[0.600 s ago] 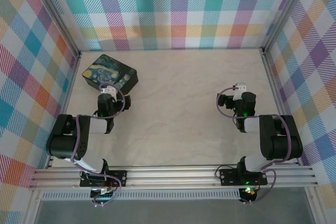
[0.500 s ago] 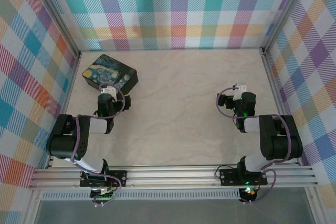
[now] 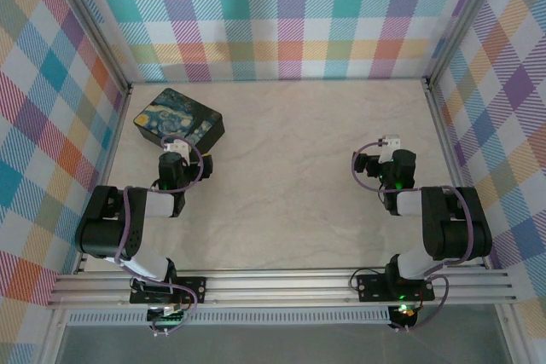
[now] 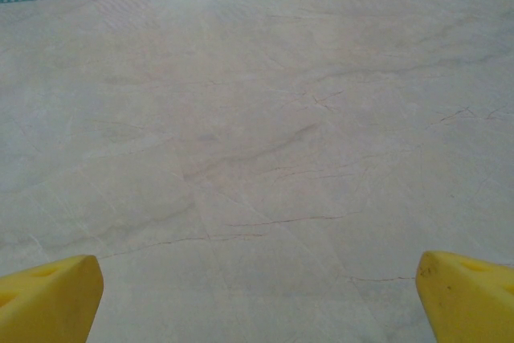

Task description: Unlock the padlock with the key

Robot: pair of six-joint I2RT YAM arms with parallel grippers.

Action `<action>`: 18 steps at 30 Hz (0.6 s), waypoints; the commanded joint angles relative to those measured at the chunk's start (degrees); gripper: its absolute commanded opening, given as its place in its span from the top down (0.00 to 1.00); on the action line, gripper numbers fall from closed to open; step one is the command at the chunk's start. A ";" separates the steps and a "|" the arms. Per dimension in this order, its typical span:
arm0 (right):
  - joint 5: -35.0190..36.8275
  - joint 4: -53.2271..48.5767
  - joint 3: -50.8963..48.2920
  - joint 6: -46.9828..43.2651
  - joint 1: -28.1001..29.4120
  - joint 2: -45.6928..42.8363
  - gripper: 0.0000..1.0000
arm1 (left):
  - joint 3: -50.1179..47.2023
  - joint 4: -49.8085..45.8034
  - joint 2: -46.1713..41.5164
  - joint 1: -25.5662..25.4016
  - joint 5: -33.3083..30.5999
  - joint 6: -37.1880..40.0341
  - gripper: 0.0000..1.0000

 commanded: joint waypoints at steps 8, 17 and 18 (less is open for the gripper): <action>-1.22 0.61 1.05 -0.31 0.21 0.29 0.00 | 0.80 0.81 0.02 0.69 0.93 0.44 0.00; 1.61 -1.09 1.54 0.95 0.17 -0.79 0.00 | 2.24 -2.63 -1.36 0.76 0.75 0.48 0.00; 2.93 -2.38 2.02 1.47 0.21 -1.49 0.00 | 3.81 -6.11 -2.34 0.58 -0.44 0.01 0.00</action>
